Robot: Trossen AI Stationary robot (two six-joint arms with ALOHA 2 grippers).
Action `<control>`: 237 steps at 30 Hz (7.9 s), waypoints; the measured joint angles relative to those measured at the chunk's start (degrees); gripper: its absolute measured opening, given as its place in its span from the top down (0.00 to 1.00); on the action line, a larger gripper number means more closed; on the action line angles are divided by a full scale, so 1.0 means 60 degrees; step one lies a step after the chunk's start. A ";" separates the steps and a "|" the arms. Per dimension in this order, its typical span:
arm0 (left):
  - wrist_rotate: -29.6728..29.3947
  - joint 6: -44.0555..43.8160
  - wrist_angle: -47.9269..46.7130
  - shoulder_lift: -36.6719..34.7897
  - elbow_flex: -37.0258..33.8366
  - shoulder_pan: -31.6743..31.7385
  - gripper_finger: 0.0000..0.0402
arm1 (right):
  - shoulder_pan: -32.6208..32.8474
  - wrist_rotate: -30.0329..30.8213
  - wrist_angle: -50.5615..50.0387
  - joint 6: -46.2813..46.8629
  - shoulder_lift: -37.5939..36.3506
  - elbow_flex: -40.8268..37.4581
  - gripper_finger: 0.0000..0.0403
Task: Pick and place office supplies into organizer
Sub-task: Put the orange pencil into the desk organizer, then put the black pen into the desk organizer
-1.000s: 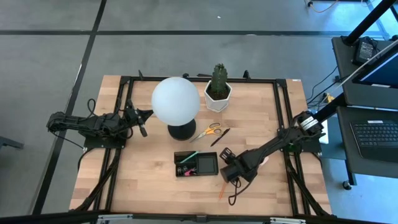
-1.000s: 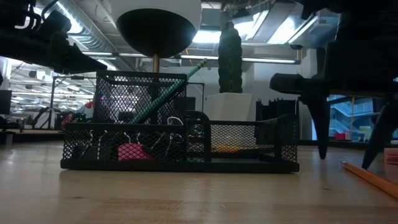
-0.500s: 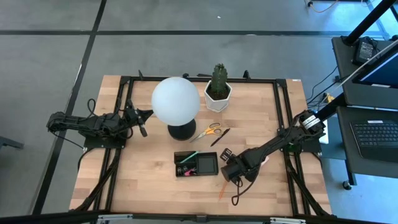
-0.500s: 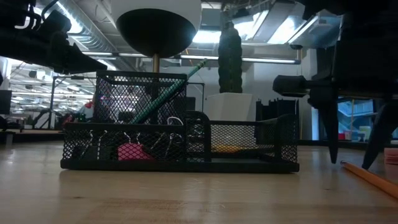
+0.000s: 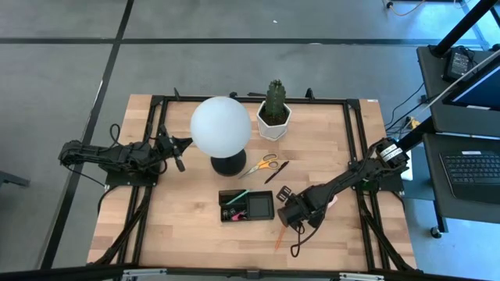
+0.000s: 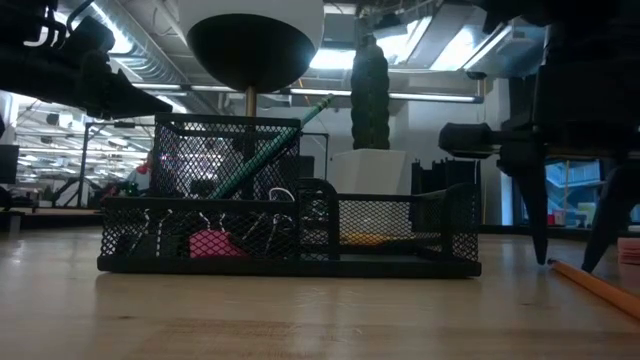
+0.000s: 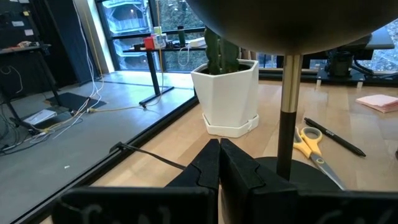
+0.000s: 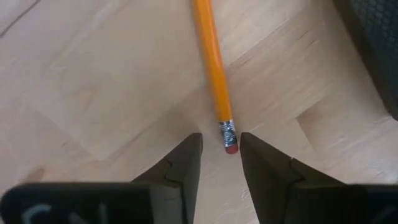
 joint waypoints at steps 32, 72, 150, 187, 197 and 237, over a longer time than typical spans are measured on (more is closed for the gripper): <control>0.0000 0.0004 0.0000 -0.0001 0.0000 0.0000 0.99 | -0.0248 -0.0631 0.0002 -0.0009 0.0004 -0.0004 0.79; 0.0004 -0.0076 0.0001 0.0002 0.0000 0.0000 0.99 | 0.0757 0.1630 -0.3822 0.3630 -0.0557 0.1956 0.95; 0.0146 -0.0066 0.0001 0.0002 0.0000 0.0001 0.99 | 0.0089 1.1289 -0.2889 -0.1836 0.1588 0.4787 0.95; 0.0146 0.0024 0.0000 0.0002 0.0000 0.0000 0.99 | 0.0146 1.1013 -0.1769 -0.4545 0.2100 0.4754 0.95; 0.0146 0.0106 -0.0002 0.0002 0.0000 0.0000 0.99 | 0.0146 1.0977 -0.1772 -0.4482 0.2339 0.4758 0.93; 0.0237 0.0109 0.0001 -0.0001 0.0001 0.0003 0.99 | 0.0856 0.7469 -0.4689 0.2638 0.0219 0.4969 0.72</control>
